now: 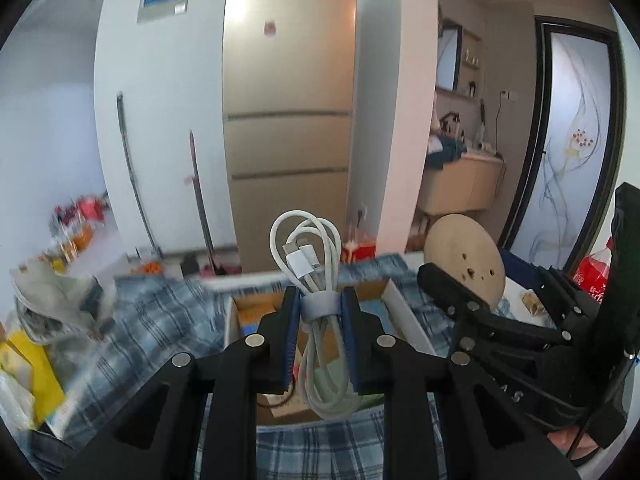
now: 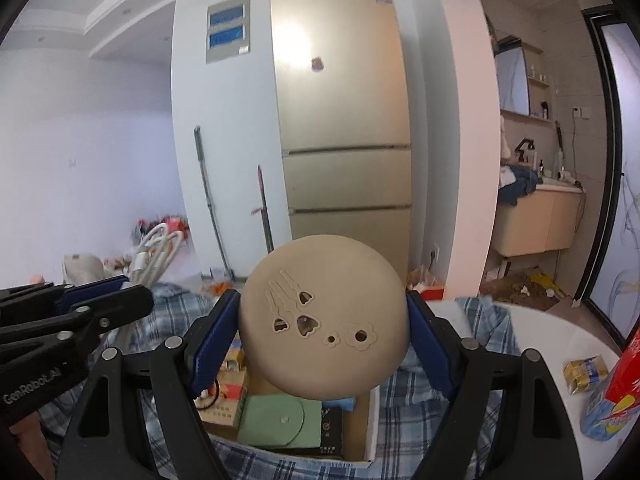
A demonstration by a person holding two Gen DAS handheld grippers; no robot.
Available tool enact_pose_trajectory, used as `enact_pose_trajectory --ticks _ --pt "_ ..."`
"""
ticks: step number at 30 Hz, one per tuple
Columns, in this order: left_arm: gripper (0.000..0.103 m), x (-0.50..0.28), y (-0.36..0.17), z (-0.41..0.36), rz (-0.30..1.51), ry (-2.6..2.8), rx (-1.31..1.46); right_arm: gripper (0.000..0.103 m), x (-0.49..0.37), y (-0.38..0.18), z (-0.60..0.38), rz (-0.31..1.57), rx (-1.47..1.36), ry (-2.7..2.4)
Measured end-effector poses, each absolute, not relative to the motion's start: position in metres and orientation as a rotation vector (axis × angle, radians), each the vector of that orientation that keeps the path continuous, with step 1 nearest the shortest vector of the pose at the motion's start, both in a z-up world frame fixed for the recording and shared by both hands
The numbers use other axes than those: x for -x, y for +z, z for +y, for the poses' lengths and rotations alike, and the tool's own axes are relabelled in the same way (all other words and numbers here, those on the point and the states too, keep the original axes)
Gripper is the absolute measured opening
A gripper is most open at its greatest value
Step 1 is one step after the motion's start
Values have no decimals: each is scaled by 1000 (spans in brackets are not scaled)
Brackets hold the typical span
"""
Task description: Organize soft objects
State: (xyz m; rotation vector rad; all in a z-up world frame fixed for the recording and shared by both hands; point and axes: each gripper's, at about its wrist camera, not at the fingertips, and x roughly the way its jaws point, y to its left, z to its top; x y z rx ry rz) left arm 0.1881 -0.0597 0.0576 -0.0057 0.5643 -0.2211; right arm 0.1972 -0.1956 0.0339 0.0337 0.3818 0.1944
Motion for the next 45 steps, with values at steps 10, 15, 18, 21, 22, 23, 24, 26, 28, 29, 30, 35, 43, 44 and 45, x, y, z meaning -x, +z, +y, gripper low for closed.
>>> enact_pose_trajectory --ticks 10,15,18,21,22,23,24,26,28,29,30,35,43,44,45 --pt "22 -243 -22 -48 739 -169 34 80 -232 -28 -192 601 -45 189" --pt "22 -258 -47 -38 823 -156 40 80 -239 -46 -182 685 -14 216" --pt "22 -262 -56 -38 873 -152 25 80 -240 -52 -176 705 24 211" --pt "22 -263 -59 -41 893 -151 18 80 -244 -56 -174 729 33 217" --pt "22 -263 -60 -40 890 -148 19 80 -244 -58 -173 733 36 217" --pt "22 -263 -60 -41 888 -148 18 80 -246 -59 -173 737 41 214" --pt "22 -263 -59 -41 886 -151 18 80 -246 -60 -173 741 45 212" --pt "22 -263 -59 -39 887 -154 26 80 -246 -60 -172 744 46 213" --pt "22 -262 -57 -39 884 -153 25 80 -246 -60 -172 741 48 214" --pt "22 -262 -57 -40 885 -152 18 80 -246 -60 -171 740 50 214" --pt "22 -262 -57 -41 886 -150 16 80 -246 -60 -171 741 53 215" --pt "30 -261 -56 -41 883 -144 10 83 -244 -61 -166 736 81 226" --pt "66 -248 -35 -41 756 -134 -12 91 -242 -58 -166 706 85 212" --pt "66 -246 -32 -40 743 -135 -6 91 -242 -57 -167 704 78 211" --pt "66 -246 -30 -40 734 -135 -4 91 -242 -56 -169 697 71 206"
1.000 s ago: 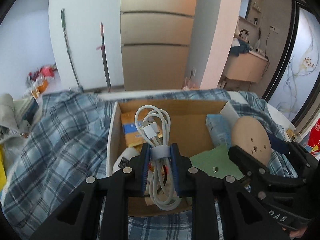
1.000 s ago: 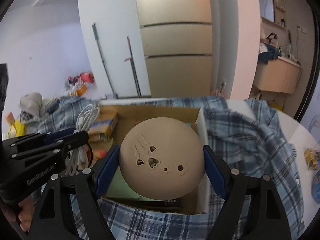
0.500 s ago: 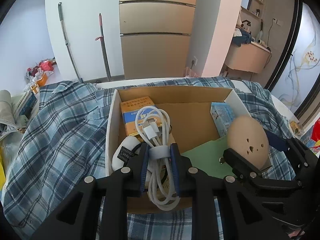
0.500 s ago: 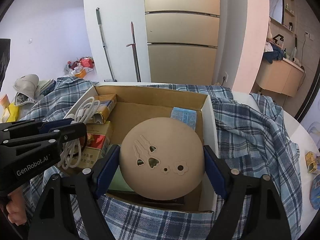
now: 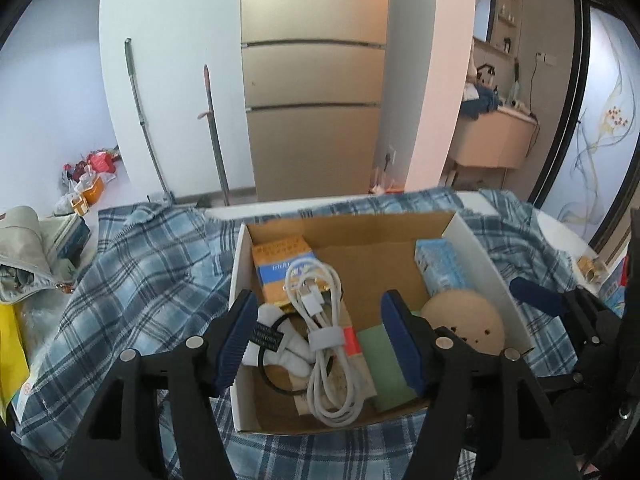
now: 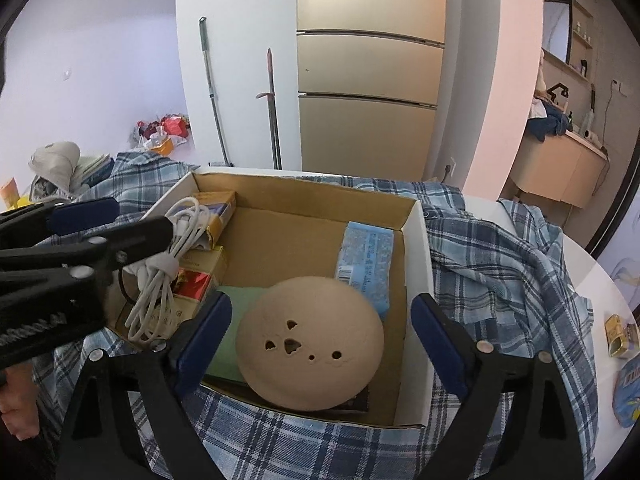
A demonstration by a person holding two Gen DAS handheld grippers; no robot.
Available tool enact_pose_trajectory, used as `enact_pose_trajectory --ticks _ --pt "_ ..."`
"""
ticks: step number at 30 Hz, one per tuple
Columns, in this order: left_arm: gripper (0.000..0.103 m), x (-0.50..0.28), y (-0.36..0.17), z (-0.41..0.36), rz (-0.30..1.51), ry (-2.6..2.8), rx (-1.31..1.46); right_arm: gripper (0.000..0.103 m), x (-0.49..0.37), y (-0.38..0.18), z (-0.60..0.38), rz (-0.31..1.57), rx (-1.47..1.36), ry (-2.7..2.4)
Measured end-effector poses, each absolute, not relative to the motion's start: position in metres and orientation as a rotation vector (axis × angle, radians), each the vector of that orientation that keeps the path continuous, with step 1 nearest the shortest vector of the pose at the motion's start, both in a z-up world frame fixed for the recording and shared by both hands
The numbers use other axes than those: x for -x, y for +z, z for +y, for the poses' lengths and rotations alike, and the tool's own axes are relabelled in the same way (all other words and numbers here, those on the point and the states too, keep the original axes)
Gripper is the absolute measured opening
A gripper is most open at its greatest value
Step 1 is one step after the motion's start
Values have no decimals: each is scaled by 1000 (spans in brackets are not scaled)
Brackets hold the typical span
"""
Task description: Organize soft objects
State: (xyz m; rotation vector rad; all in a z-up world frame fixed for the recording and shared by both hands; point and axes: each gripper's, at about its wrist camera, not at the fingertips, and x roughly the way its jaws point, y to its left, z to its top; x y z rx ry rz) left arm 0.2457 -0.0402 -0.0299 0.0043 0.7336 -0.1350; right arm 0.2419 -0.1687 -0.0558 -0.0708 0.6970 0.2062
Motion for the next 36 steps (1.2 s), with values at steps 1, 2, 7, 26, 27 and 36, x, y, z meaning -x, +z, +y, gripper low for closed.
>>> enact_pose_trajectory --ticks 1,2,7,26,27,36 --pt "66 -244 -27 -39 719 -135 -1 91 -241 -54 -170 689 66 201" --pt "66 -243 -25 -38 707 -129 1 91 -240 -51 -172 679 63 198" --pt "66 -227 -8 -38 598 -121 1 91 -227 -24 -181 567 53 156" --pt "99 -80 106 -37 137 -100 -71 103 -114 94 -207 138 9 75" --pt "103 -74 108 -36 109 -86 -72 103 -108 97 -208 126 19 69" --pt "103 -41 116 -33 49 -132 -49 103 -69 114 -212 31 26 75"
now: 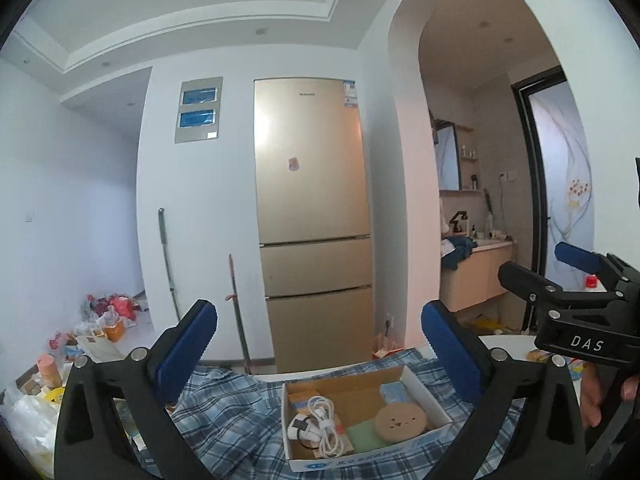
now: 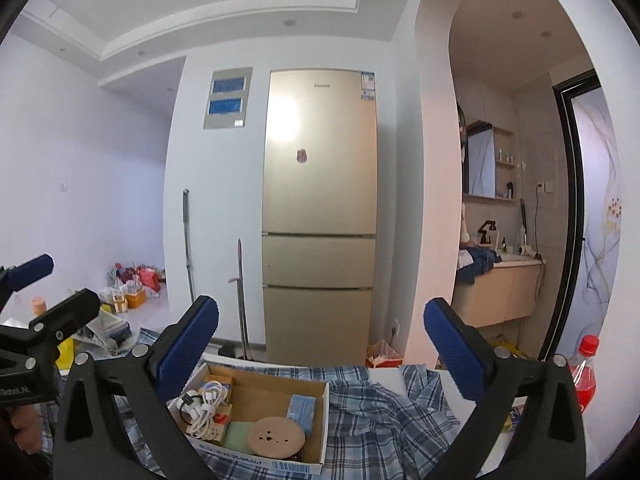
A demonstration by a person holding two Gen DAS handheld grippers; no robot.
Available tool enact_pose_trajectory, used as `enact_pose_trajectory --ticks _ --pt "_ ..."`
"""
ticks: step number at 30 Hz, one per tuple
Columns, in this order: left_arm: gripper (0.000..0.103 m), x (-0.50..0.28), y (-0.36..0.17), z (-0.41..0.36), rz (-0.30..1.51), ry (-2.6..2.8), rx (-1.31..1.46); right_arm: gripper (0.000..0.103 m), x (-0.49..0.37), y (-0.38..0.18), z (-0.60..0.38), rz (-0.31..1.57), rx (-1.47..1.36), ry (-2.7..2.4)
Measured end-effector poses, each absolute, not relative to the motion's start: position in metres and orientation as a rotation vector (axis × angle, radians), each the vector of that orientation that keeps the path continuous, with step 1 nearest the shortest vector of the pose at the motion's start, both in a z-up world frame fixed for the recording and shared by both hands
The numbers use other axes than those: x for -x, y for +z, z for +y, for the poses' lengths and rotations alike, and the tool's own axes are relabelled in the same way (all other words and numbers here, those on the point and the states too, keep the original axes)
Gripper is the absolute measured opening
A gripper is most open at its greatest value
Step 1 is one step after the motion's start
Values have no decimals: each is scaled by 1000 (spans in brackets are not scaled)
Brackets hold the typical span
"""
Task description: Organize soft objects
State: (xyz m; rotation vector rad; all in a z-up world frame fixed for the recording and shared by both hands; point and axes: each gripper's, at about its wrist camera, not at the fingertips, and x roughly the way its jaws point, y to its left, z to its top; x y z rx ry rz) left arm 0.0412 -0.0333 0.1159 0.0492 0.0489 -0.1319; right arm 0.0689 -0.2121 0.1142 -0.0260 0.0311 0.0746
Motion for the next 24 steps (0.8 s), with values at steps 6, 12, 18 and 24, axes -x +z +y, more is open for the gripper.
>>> enact_pose_trajectory --ticks 6,12,18,24 --pt "103 -23 106 -27 -11 -139 -32 103 -46 103 -215 -36 22 65" --pt "103 -15 82 -21 -12 -127 -48 103 -29 79 -213 -106 68 6" --pt "103 -16 49 -16 18 -141 -48 103 -33 51 -223 -42 22 39" --pt "103 -13 22 -18 0 -100 -57 103 -33 21 -216 -30 74 23"
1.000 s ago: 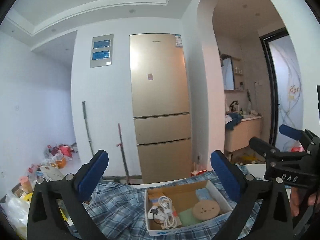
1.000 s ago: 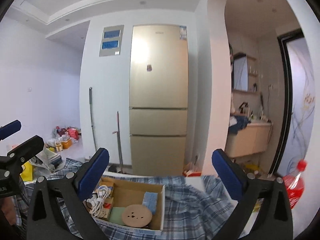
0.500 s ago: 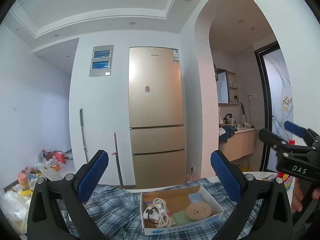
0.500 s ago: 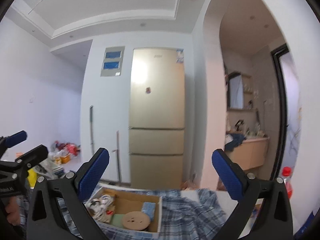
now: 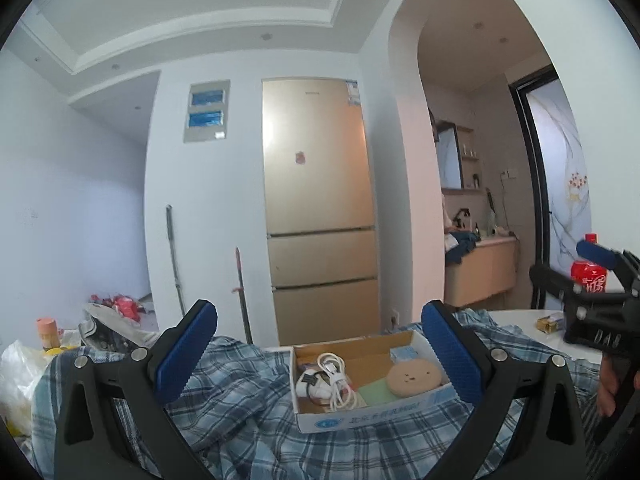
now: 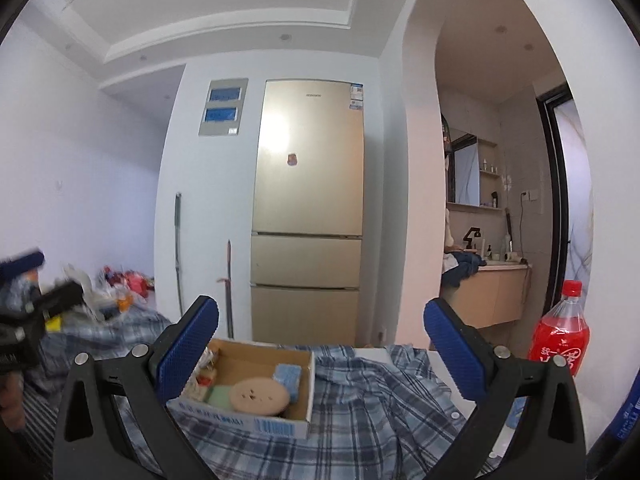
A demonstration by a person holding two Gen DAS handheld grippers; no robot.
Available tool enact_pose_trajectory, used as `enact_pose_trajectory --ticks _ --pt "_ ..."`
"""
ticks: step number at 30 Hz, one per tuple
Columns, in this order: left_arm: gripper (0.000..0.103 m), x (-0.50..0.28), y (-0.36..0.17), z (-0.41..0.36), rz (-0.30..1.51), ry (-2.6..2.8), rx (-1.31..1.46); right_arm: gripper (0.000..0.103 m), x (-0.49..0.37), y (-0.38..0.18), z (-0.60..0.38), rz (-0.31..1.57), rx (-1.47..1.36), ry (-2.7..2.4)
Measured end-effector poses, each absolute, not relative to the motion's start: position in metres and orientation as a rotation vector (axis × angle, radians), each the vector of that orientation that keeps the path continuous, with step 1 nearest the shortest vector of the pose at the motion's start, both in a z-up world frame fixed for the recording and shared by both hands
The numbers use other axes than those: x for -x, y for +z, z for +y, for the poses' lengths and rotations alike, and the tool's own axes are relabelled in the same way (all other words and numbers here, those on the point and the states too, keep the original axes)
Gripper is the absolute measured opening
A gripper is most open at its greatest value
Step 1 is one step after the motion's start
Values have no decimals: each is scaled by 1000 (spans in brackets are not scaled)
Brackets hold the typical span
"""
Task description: Organize soft objects
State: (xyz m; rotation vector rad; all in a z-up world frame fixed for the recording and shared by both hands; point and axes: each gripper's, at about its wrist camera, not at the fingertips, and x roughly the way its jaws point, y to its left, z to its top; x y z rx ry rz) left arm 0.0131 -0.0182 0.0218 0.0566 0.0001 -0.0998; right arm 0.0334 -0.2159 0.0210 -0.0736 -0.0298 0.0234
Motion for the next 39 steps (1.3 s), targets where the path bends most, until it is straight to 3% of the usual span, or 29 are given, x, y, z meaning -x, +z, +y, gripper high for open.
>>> enact_pose_trajectory --ticks 12,39 --pt "103 -16 -5 -20 16 -81 -70 103 -36 -1 -226 -2 -2 47" --pt "103 -9 -3 -18 4 -103 -59 103 -36 -1 -225 0 -7 57"
